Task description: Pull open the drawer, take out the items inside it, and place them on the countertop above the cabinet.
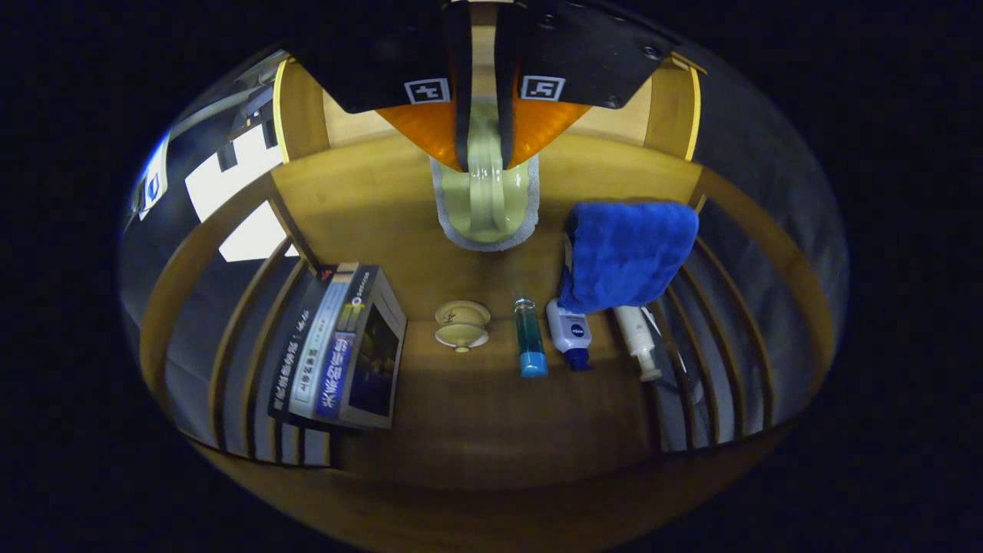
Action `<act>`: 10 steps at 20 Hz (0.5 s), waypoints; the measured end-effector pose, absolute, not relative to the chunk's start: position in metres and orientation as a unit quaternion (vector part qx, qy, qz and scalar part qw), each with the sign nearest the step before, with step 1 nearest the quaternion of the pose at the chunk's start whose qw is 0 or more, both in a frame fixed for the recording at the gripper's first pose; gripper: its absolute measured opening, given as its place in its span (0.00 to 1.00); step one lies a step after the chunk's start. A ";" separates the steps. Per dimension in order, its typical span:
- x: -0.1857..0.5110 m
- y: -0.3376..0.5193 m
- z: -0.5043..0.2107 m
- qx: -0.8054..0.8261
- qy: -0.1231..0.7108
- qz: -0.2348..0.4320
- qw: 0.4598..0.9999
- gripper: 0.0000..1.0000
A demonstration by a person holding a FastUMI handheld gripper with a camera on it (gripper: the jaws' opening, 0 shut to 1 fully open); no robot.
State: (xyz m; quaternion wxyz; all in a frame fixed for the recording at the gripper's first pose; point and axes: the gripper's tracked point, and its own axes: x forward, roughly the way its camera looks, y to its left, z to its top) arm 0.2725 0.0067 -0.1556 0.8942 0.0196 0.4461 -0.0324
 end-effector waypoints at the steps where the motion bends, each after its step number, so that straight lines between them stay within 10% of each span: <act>1: 0.284 0.006 -0.161 0.015 0.451 -0.036 0.892 0.20; 10: 0.318 0.008 -0.206 0.023 0.473 -0.038 0.880 0.20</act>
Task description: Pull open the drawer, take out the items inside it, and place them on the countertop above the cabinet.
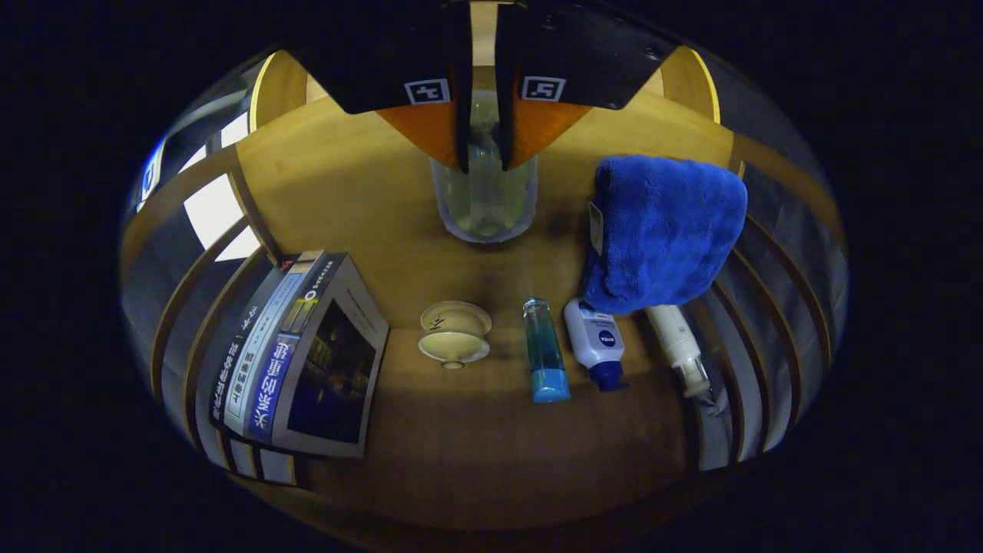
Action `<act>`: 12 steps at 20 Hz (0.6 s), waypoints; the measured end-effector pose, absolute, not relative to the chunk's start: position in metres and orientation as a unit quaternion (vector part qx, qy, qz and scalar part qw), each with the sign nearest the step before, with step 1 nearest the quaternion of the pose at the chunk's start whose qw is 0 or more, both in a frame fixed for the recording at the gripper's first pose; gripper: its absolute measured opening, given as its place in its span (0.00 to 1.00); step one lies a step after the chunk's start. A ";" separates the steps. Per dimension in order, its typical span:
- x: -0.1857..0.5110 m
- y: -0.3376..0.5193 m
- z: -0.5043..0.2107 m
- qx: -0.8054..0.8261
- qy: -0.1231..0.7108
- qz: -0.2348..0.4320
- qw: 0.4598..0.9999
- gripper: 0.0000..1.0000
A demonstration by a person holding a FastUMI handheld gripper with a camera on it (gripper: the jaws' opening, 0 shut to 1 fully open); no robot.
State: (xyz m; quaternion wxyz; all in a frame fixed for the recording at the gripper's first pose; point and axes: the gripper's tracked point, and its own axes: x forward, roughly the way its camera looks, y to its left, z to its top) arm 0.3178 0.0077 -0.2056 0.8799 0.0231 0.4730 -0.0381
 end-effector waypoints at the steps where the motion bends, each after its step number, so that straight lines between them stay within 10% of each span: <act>1: 0.317 0.009 -0.209 0.026 0.479 -0.033 0.877 0.27; 12: 0.300 0.022 -0.165 0.074 0.401 -0.002 0.913 0.99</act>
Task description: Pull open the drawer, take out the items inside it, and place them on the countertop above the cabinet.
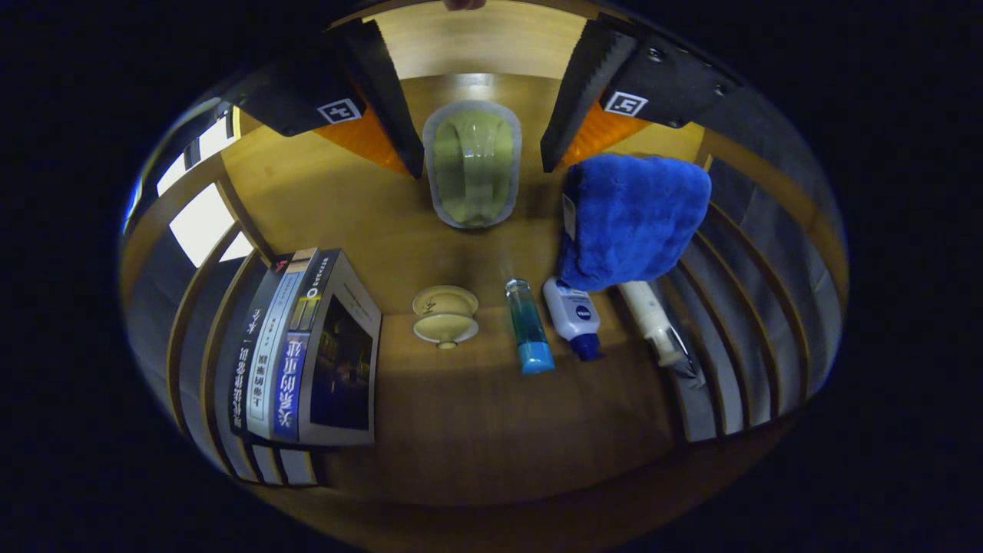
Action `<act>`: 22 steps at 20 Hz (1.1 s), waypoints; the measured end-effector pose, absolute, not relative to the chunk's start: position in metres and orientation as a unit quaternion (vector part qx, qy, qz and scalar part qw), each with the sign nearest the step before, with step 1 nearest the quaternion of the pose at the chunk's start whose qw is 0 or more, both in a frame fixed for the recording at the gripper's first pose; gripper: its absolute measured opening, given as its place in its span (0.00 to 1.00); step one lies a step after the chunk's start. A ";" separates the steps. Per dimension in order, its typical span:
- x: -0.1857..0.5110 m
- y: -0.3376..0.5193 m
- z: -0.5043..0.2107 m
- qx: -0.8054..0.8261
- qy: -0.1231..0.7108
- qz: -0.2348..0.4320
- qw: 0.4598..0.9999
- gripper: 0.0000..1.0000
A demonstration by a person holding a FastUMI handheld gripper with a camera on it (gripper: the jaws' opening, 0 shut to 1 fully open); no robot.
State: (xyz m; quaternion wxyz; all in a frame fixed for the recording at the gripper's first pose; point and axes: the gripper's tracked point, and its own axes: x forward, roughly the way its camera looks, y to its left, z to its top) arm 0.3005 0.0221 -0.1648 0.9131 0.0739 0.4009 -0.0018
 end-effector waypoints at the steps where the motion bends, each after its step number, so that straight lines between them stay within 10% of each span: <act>1: 0.294 0.028 -0.151 0.073 0.383 0.006 0.921 0.99; 22: 0.025 0.084 -0.107 0.041 0.123 0.019 0.991 0.98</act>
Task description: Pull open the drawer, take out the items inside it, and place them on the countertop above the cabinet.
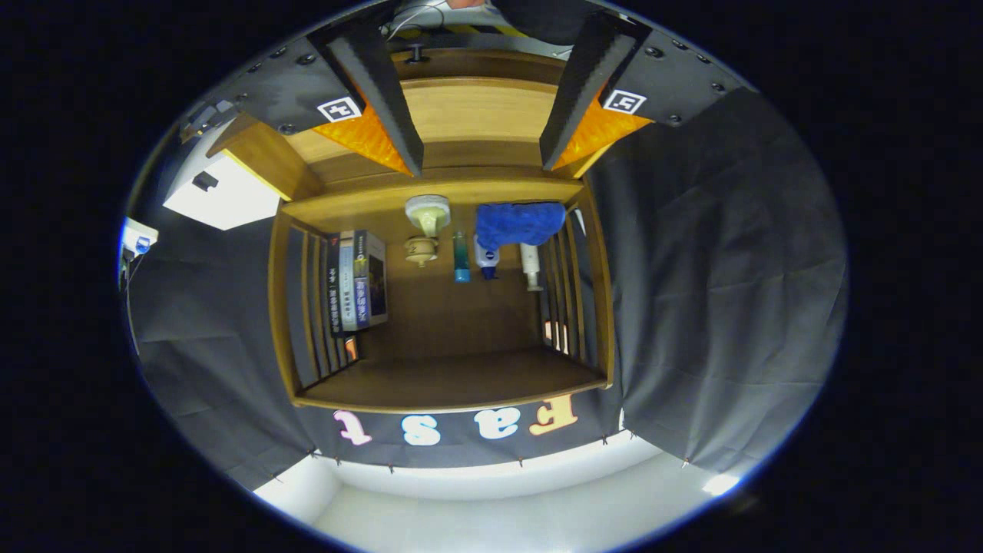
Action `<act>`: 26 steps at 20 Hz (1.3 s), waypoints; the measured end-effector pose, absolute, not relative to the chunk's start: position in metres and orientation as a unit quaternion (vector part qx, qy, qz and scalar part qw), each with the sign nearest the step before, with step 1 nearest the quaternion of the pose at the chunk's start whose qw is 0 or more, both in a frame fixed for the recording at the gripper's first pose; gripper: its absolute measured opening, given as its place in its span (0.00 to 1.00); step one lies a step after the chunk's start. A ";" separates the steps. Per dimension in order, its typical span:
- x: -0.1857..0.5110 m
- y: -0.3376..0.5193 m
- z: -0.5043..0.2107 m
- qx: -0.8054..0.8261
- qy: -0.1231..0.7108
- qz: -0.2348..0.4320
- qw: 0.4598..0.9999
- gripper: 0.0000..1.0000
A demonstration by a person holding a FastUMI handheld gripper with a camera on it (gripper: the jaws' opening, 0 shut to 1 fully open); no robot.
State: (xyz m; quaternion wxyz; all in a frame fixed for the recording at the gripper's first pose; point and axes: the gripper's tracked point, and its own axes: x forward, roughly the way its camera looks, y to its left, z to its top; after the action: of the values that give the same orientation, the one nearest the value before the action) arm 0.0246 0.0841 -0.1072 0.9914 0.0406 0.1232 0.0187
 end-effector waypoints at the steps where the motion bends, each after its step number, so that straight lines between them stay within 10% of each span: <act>1: 0.017 0.079 -0.111 0.039 0.111 0.015 0.993 0.98; 26: -0.012 0.019 -0.258 0.055 0.138 -0.041 0.988 0.98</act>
State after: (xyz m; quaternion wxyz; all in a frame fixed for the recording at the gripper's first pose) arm -0.0117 0.0194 -0.2582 0.9881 0.0549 0.1380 -0.0406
